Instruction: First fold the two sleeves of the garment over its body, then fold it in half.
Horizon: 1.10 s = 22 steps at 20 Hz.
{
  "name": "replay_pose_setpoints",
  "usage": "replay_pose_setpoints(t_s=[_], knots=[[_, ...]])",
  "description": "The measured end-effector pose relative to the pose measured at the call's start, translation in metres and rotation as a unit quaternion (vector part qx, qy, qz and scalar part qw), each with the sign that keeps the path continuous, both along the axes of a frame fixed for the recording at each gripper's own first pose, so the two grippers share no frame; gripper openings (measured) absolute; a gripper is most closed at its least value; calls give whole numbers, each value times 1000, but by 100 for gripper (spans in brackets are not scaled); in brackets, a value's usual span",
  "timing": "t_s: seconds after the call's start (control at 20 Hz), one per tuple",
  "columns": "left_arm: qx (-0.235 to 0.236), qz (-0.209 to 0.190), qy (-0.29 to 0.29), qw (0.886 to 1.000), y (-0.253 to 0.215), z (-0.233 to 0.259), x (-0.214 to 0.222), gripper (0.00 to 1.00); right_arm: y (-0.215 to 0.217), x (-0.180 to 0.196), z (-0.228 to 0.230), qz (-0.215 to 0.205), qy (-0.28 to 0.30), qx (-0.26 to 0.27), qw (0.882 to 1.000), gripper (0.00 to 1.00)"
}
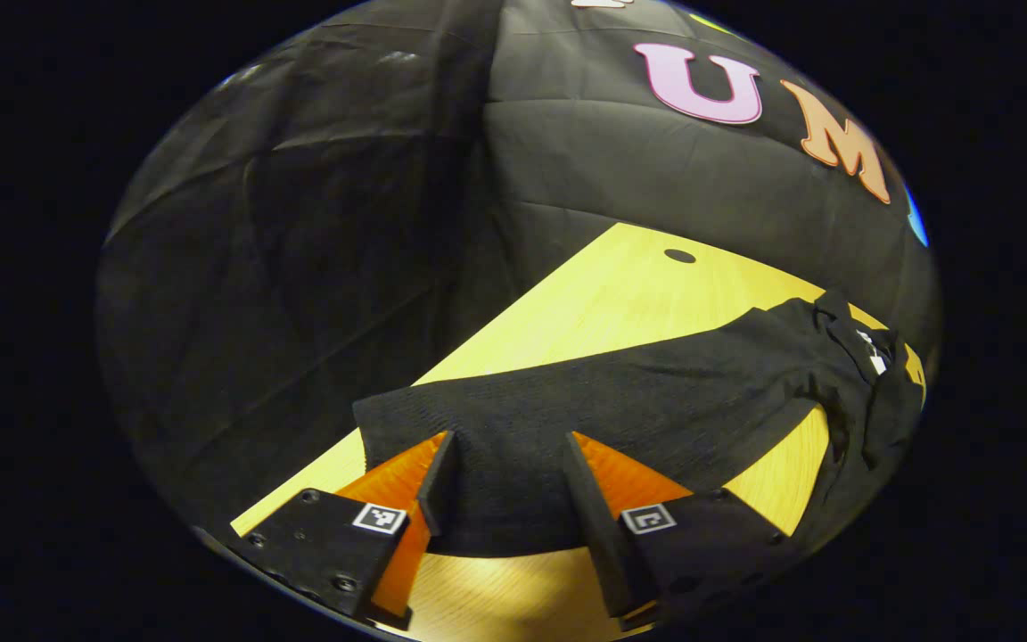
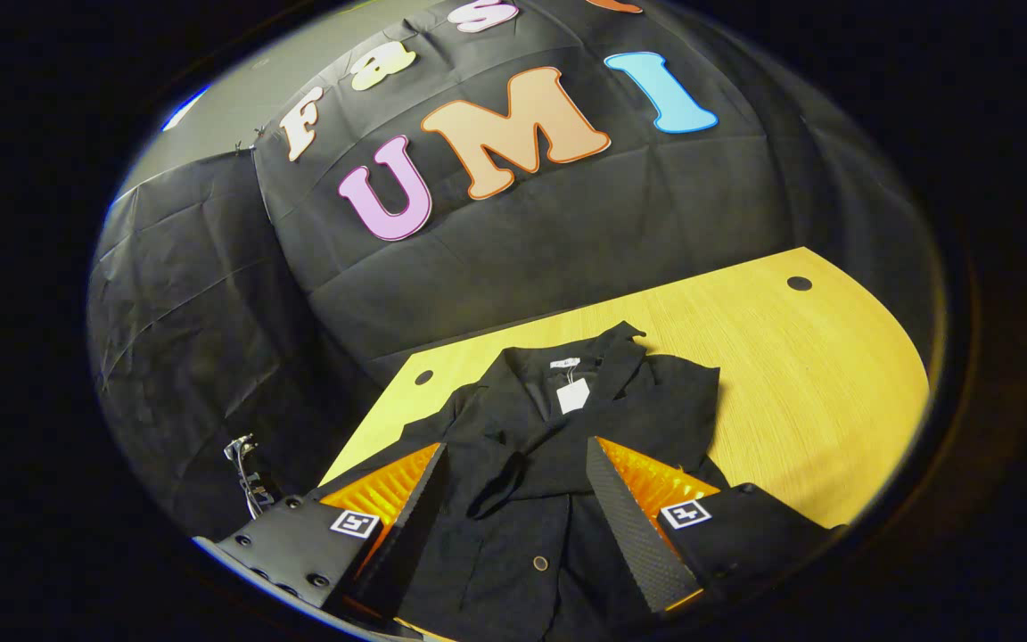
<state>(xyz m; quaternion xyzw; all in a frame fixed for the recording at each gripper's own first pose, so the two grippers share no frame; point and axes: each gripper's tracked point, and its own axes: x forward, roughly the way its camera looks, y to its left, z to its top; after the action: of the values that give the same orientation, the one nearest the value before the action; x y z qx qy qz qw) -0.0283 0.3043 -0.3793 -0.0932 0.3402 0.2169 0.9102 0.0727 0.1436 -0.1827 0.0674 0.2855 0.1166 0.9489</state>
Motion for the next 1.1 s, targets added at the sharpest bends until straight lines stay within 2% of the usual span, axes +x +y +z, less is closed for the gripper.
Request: replay_pose_setpoints(t_s=[0.05, 0.1, 0.15, 0.3, 0.6, 0.7, 0.85, 1.1], knots=[[-1, -10, -1, 1000, -3, 1, 2, 67, 0, 0, 1, 0, 0, 1, 1000, 98], [-2, -19, -1, 1000, -7, 0, 6, 50, 0, 0, 1, 0, -1, 2, 1000, 98], [-2, -25, -4, 1000, -11, 1, 9, 41, 0, 0, 2, 0, -1, 3, 1000, 98], [14, -18, 10, 1000, -16, 1, 11, 0, -3, 0, 4, -3, -5, 3, 1000, 98], [26, -19, 19, 999, -17, 5, 11, 0, -15, -5, 12, -15, -17, -2, 1000, 98], [20, -26, 5, 999, -21, 16, 15, 0, -22, -6, 17, -22, -24, -1, 999, 98], [28, -54, -38, 997, -41, 45, 34, 0, -31, -5, 17, -31, -28, -1, 999, 98], [21, -140, -105, 984, -120, 107, 96, 0, -44, -10, 19, -46, -32, 17, 998, 98]])
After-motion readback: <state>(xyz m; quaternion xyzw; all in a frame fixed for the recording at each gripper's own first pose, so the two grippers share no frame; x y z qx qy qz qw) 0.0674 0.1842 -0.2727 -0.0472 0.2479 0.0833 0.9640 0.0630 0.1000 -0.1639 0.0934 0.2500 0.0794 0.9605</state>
